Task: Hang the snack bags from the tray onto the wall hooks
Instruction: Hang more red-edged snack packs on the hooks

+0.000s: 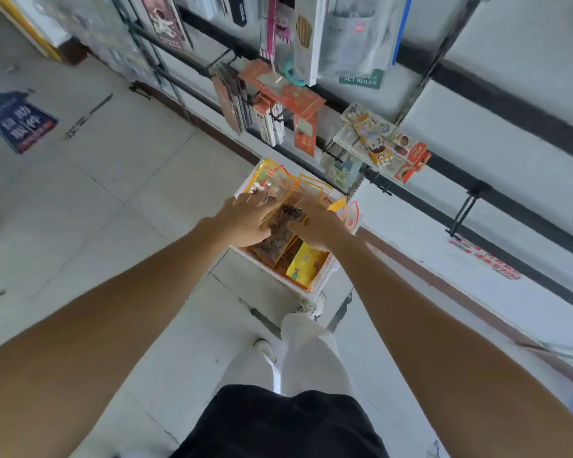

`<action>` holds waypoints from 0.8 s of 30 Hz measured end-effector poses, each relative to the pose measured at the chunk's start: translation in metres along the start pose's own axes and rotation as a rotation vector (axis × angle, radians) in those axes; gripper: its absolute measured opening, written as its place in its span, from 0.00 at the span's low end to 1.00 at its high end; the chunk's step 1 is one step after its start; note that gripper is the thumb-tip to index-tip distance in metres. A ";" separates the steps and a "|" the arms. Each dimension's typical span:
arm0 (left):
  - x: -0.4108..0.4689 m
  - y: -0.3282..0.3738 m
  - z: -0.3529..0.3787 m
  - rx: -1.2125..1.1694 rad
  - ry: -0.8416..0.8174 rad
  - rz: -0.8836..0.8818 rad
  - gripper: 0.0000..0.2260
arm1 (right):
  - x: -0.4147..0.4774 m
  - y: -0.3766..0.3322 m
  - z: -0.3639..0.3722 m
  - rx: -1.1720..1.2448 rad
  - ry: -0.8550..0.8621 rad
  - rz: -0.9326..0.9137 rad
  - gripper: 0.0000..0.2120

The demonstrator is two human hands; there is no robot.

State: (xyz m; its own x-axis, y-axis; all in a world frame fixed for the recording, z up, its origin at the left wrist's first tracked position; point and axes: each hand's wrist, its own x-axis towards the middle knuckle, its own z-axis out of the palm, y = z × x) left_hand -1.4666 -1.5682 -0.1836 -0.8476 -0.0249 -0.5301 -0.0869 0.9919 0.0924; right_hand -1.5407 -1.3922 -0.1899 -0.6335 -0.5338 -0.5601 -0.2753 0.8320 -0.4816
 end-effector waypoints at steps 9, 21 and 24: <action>0.034 -0.037 0.029 -0.172 -0.129 -0.009 0.29 | 0.054 0.012 0.041 0.109 -0.183 0.089 0.28; 0.117 -0.075 0.098 -0.449 -0.280 0.039 0.27 | 0.127 0.038 0.105 0.561 -0.085 0.479 0.24; 0.133 -0.082 0.117 -0.515 -0.300 0.015 0.26 | 0.146 0.042 0.121 0.599 -0.036 0.579 0.26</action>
State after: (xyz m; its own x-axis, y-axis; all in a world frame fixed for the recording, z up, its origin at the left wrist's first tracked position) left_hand -1.5106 -1.6386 -0.3602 -0.6722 0.0988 -0.7337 -0.3826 0.8021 0.4586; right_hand -1.5574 -1.4536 -0.3737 -0.5306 -0.0594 -0.8455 0.5244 0.7607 -0.3825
